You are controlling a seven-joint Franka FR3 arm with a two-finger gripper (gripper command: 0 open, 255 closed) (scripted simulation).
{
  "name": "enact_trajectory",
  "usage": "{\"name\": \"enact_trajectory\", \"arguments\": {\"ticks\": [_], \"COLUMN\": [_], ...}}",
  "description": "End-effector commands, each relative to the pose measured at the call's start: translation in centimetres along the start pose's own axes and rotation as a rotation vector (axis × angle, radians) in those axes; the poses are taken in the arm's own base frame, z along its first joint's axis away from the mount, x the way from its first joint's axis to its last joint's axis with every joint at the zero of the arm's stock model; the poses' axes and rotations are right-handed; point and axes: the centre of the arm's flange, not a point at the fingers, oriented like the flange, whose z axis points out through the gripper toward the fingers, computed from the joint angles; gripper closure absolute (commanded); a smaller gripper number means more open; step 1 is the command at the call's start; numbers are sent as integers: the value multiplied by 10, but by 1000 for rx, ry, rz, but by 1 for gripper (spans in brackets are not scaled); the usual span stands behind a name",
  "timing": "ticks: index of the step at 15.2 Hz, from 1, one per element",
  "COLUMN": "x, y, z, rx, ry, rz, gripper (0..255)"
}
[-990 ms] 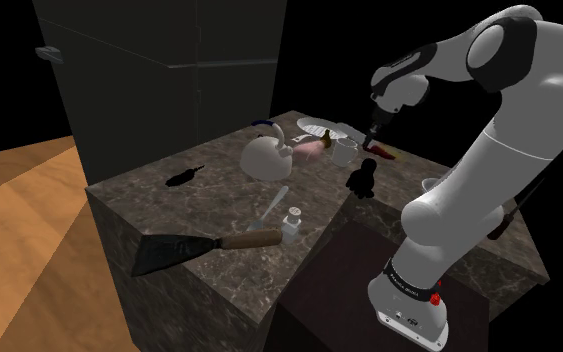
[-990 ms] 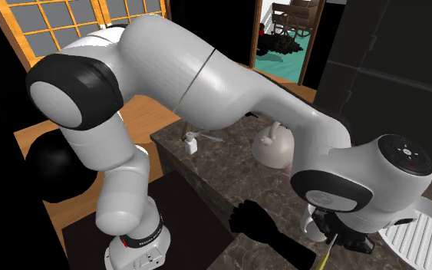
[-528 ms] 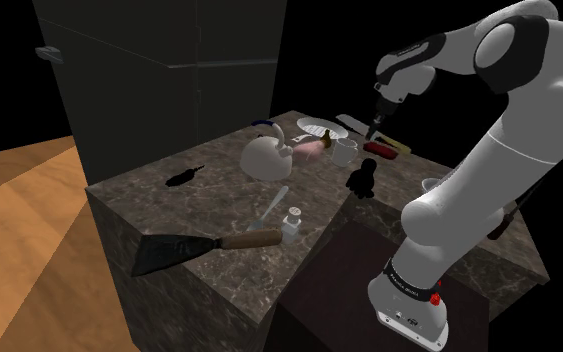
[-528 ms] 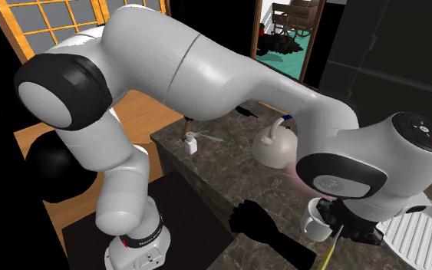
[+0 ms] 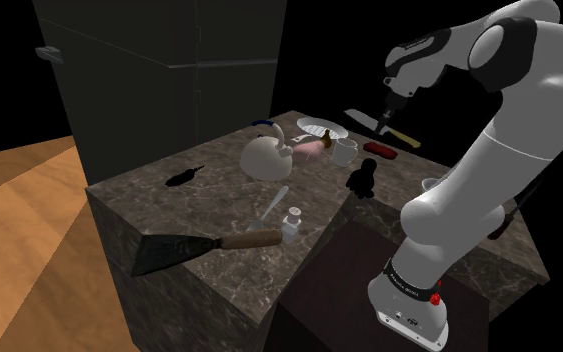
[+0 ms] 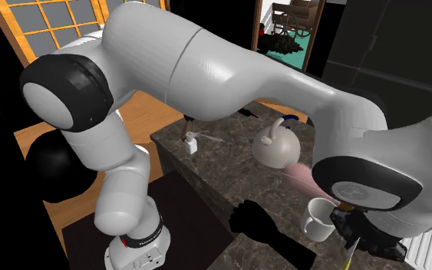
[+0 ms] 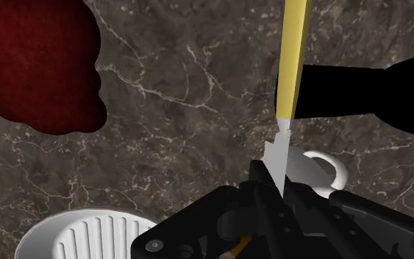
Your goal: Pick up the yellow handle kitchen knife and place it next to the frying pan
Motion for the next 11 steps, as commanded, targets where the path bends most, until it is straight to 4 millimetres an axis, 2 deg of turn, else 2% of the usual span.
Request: {"name": "enact_trajectory", "arguments": {"ticks": [1,11], "x": [-17,-96], "y": [21,127], "z": [-1,-15], "rx": [0,0], "ry": [0,0], "rz": [-1,-1], "gripper": [255,255]}}
